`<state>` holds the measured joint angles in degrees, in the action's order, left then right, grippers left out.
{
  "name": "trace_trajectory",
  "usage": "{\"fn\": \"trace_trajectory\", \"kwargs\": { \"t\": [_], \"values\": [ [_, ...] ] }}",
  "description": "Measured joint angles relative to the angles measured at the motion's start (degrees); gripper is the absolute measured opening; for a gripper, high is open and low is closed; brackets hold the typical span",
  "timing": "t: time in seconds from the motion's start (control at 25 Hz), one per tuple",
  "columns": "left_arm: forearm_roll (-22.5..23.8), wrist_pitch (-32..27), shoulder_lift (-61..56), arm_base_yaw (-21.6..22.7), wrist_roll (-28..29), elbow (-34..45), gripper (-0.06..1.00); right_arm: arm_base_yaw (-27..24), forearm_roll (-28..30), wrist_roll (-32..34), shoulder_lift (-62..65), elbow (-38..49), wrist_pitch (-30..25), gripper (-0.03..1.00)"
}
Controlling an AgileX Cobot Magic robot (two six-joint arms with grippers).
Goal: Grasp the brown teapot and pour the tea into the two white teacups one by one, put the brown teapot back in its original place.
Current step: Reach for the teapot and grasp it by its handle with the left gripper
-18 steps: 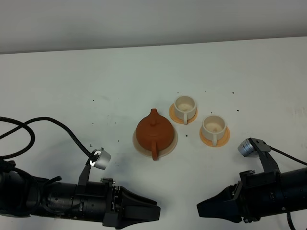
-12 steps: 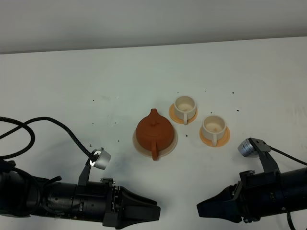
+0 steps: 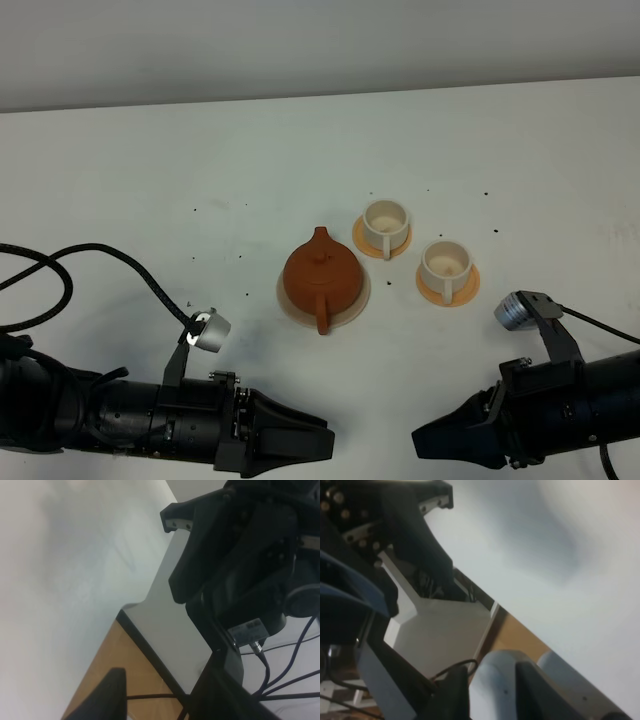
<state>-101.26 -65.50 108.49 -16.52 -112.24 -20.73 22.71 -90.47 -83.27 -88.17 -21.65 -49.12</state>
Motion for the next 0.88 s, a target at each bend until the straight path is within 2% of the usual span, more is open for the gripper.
{"fn": "trace_trajectory", "kwargs": {
  "t": [0.16,0.24,0.4,0.64,0.88],
  "values": [
    [0.00,-0.05,0.00,0.00,0.87,0.00,0.39,0.00,4.24,4.07,-0.02,-1.98,0.75,0.24],
    [0.00,-0.05,-0.06,0.00,1.60,0.00,0.39,0.00,7.88,8.43,-0.07,-3.53,2.26,0.24],
    [0.00,-0.05,-1.67,2.13,3.49,0.00,0.39,0.00,19.23,19.71,0.93,-7.40,4.05,0.24],
    [0.36,-0.05,-6.23,6.78,7.75,0.00,0.39,0.00,41.05,41.69,11.47,-12.65,7.26,0.24],
    [1.02,1.00,-10.52,7.31,9.97,0.00,0.39,0.00,66.27,67.10,27.73,-14.10,6.64,0.24]
  ]
}}
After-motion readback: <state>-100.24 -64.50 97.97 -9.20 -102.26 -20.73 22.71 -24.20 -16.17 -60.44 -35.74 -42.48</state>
